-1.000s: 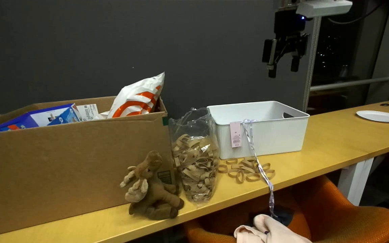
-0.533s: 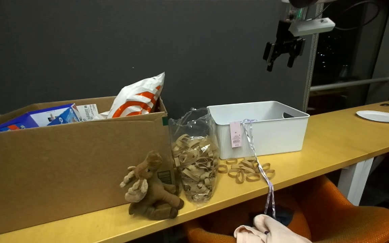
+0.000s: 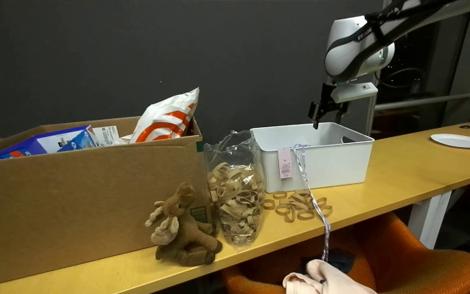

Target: Remove the clothes from the storage box to the chair

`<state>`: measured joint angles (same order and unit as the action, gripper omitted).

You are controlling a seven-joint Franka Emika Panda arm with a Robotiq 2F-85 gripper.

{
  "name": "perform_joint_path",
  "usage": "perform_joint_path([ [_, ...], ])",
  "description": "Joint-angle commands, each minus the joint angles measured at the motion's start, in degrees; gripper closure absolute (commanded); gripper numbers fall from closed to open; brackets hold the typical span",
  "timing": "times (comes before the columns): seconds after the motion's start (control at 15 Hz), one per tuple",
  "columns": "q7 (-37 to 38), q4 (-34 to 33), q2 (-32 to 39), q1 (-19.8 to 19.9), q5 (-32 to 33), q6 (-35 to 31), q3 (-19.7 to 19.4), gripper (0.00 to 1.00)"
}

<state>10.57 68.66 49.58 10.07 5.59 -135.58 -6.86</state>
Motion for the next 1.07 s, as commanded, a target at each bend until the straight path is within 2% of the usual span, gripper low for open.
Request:
perform_joint_path([
  [0.0, -2.43, -6.79, 6.58, 0.73, -2.63, -1.84, 0.54, 0.00],
  [0.67, -6.23, -12.36, 16.53, 2.55, -6.48, -3.79, 1.95, 0.00],
  [0.73, -6.49, -12.78, 17.14, 2.71, -6.53, -3.68, 2.02, 0.09],
  [0.8, -6.69, -13.56, 17.76, 3.08, -6.80, -3.17, 2.26, 0.26],
  [1.0, -6.32, -15.59, 19.26, 4.02, -7.77, -1.90, 2.74, 0.49],
])
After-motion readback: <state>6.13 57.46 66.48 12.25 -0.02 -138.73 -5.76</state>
